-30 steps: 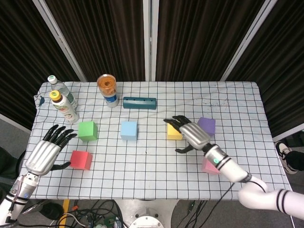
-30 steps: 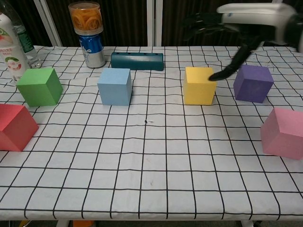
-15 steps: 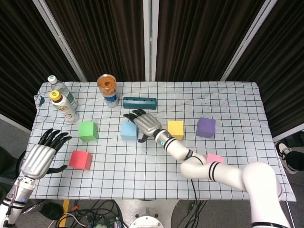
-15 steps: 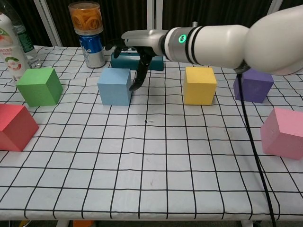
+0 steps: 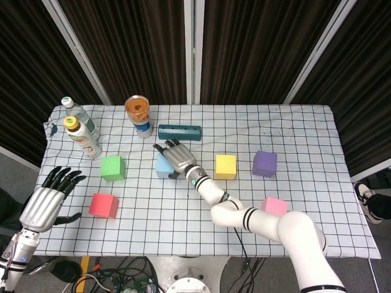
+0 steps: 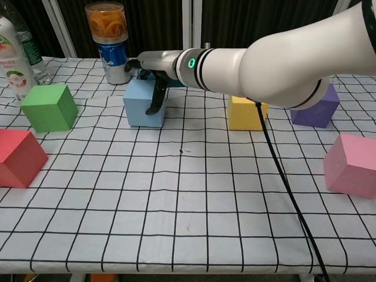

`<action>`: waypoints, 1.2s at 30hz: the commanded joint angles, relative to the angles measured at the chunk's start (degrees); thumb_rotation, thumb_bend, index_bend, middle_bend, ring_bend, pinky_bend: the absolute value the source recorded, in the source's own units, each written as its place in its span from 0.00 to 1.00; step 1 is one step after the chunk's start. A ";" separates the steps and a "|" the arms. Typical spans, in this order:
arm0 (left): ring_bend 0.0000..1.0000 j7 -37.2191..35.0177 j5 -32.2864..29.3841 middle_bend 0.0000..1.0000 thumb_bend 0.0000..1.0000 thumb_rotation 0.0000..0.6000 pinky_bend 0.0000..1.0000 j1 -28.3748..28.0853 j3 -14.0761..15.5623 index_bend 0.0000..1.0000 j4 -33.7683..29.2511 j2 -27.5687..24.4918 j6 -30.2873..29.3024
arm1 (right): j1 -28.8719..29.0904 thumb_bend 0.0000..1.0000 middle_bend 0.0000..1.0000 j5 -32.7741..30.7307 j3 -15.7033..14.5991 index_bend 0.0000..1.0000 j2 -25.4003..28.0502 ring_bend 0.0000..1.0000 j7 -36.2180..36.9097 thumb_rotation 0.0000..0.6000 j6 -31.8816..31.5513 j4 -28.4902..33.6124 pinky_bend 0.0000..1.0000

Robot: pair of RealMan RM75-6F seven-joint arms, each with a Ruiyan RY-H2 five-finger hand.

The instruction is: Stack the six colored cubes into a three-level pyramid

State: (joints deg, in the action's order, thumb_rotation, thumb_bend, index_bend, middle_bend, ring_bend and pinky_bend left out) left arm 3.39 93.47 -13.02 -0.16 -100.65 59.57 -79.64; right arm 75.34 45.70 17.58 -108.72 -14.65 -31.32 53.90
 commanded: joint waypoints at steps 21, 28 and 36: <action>0.07 -1.70 1.57 0.12 0.04 1.00 0.03 -0.39 0.66 0.17 1.75 1.00 -0.20 | -5.96 0.20 0.24 -13.84 -7.52 0.00 11.27 0.01 -12.18 1.00 -11.10 22.88 0.00; 0.07 -2.38 1.47 0.12 0.04 1.00 0.03 -1.40 0.13 0.17 2.35 0.76 0.66 | -7.87 0.18 0.02 -11.38 -7.55 0.00 16.32 0.00 -10.77 1.00 -11.81 29.34 0.00; 0.07 -7.35 0.01 0.12 0.04 1.00 0.03 -6.51 -2.29 0.17 3.51 -0.18 6.36 | -18.76 0.18 0.00 3.79 -9.40 0.00 33.60 0.00 -4.66 1.00 -22.48 46.24 0.00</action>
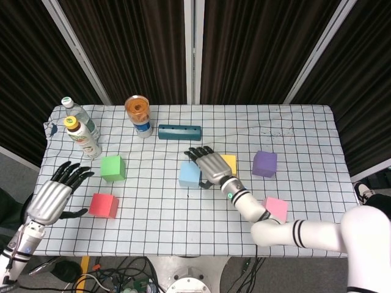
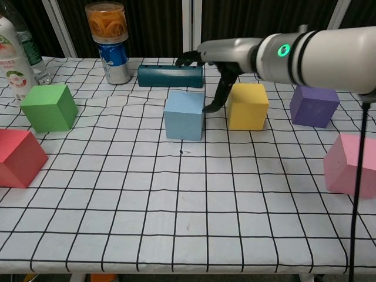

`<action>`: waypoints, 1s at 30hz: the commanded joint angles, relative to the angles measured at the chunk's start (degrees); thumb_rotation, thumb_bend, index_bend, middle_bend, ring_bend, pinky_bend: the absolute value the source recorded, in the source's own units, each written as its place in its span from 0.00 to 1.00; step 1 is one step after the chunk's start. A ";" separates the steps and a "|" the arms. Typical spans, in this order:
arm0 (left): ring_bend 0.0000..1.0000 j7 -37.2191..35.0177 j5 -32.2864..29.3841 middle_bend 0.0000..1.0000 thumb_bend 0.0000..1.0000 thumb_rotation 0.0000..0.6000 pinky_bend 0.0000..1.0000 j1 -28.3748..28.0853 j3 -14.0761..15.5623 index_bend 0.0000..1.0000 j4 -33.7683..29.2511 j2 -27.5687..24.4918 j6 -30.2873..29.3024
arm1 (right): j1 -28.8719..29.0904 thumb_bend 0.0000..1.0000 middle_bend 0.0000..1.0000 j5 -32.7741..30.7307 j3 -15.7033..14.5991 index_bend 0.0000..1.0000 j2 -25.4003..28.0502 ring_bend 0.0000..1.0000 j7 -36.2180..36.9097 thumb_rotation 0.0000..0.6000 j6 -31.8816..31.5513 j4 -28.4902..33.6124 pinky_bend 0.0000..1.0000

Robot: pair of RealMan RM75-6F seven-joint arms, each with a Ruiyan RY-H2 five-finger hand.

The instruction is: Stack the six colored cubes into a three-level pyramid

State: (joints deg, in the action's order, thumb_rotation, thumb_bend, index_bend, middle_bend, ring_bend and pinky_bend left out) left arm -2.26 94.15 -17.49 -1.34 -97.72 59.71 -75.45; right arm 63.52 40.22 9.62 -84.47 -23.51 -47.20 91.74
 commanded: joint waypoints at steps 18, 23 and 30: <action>0.07 9.77 -24.25 0.11 0.04 1.00 0.03 -18.37 -8.40 0.15 8.44 8.56 26.47 | -31.43 0.18 0.03 35.79 -9.00 0.00 31.84 0.00 20.41 1.00 -26.92 16.85 0.00; 0.07 15.18 -32.08 0.10 0.04 1.00 0.04 -19.60 -8.03 0.14 9.67 10.95 27.78 | -33.18 0.18 0.03 37.88 -8.60 0.00 32.08 0.00 21.69 1.00 -27.17 16.40 0.00; 0.10 19.52 -38.40 0.12 0.04 1.00 0.11 -21.33 -7.26 0.14 12.28 14.31 28.31 | -34.68 0.18 0.03 39.23 -7.12 0.00 32.11 0.00 24.31 1.00 -27.21 15.84 0.00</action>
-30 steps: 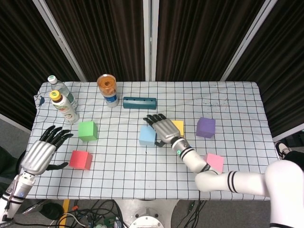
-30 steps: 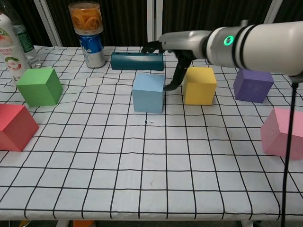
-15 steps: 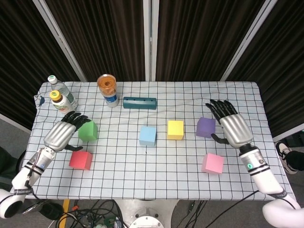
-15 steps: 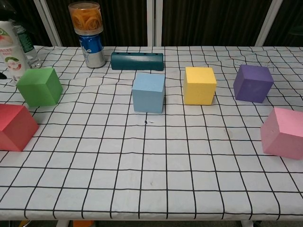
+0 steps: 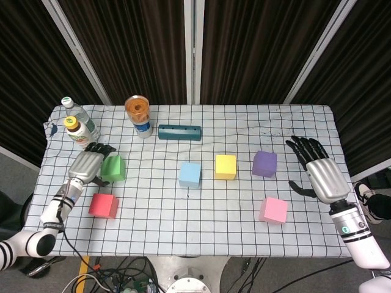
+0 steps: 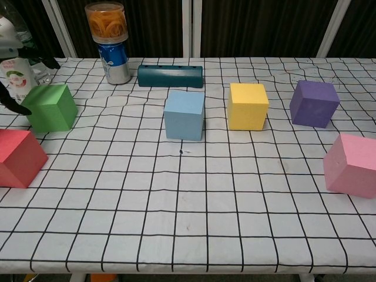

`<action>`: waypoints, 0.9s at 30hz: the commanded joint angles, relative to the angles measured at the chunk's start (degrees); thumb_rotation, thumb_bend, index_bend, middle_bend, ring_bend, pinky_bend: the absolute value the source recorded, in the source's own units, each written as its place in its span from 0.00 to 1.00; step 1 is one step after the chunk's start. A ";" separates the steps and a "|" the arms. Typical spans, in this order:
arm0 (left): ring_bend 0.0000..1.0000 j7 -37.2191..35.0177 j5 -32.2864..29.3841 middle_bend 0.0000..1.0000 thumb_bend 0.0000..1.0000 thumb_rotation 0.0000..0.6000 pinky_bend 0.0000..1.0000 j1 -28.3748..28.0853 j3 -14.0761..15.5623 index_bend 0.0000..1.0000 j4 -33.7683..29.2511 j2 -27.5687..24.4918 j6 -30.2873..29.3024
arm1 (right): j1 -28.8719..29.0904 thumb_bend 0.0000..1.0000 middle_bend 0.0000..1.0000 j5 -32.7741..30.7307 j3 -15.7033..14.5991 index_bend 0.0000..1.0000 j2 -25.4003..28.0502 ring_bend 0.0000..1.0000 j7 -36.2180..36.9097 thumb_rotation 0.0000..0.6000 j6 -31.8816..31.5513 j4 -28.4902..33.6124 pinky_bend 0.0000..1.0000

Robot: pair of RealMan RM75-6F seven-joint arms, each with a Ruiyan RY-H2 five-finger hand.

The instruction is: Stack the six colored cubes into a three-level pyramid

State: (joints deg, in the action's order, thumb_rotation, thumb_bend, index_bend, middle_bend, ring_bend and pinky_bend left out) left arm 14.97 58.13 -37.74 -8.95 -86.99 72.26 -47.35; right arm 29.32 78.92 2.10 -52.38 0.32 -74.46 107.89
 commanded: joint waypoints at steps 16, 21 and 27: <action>0.38 10.27 -8.44 0.39 0.22 1.00 0.30 -4.74 1.96 0.31 8.02 7.71 -0.83 | -2.74 0.18 0.03 1.58 2.13 0.00 0.26 0.00 3.20 1.00 2.23 -1.46 0.00; 0.40 8.51 -6.42 0.42 0.22 1.00 0.35 -5.94 1.11 0.33 6.18 6.63 0.46 | -3.57 0.18 0.03 1.83 2.59 0.00 0.63 0.00 3.17 1.00 2.16 -1.47 0.00; 0.40 6.45 -2.48 0.42 0.21 1.00 0.35 -8.25 -0.36 0.33 2.25 5.73 1.72 | -4.64 0.18 0.03 2.05 3.19 0.00 0.96 0.00 3.24 1.00 1.61 -1.29 0.00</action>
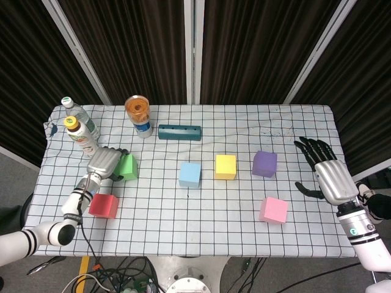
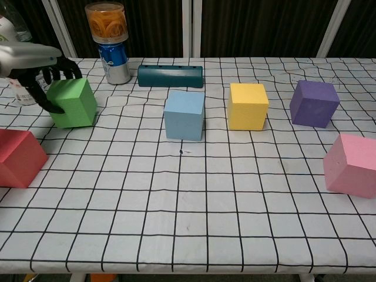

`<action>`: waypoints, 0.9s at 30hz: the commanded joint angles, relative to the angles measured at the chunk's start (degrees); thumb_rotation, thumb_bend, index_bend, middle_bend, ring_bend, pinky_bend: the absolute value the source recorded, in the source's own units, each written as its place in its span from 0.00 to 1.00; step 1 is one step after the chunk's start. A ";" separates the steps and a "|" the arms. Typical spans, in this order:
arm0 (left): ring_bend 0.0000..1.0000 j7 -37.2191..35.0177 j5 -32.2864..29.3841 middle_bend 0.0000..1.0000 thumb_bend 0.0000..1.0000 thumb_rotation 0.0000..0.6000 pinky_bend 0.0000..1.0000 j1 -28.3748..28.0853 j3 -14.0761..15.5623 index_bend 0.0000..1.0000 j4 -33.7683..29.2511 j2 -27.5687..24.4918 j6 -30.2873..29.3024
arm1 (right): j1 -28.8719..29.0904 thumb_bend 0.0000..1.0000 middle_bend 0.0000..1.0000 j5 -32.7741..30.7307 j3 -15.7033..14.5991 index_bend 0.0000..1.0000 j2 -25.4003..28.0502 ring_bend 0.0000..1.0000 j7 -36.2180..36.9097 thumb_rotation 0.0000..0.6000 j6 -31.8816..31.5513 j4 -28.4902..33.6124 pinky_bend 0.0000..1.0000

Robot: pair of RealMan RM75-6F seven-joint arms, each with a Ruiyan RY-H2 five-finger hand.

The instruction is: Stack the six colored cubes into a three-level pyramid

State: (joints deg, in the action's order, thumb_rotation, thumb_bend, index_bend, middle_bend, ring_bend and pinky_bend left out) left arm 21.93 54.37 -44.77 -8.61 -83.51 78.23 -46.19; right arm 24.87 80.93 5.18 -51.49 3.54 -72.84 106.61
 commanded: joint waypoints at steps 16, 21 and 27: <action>0.40 4.96 -2.52 0.42 0.21 1.00 0.33 -8.30 -1.01 0.33 -0.57 6.23 1.43 | -2.24 0.18 0.03 1.13 0.85 0.00 0.57 0.00 1.86 1.00 -0.01 -0.96 0.00; 0.40 7.74 -5.16 0.41 0.21 1.00 0.33 -9.92 -0.71 0.33 0.12 8.34 0.36 | -2.46 0.18 0.03 1.14 1.10 0.00 0.68 0.00 2.02 1.00 0.52 -1.24 0.00; 0.40 10.45 -8.30 0.41 0.20 1.00 0.33 -11.59 -0.58 0.32 -0.25 9.66 -0.65 | -2.72 0.18 0.03 0.98 1.45 0.00 0.75 0.00 2.14 1.00 0.93 -1.43 0.00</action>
State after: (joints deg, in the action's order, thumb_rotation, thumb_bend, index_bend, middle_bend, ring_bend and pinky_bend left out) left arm 32.00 46.54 -55.99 -9.24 -83.69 87.58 -46.60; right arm 22.18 81.95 6.60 -50.75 5.62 -71.97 105.21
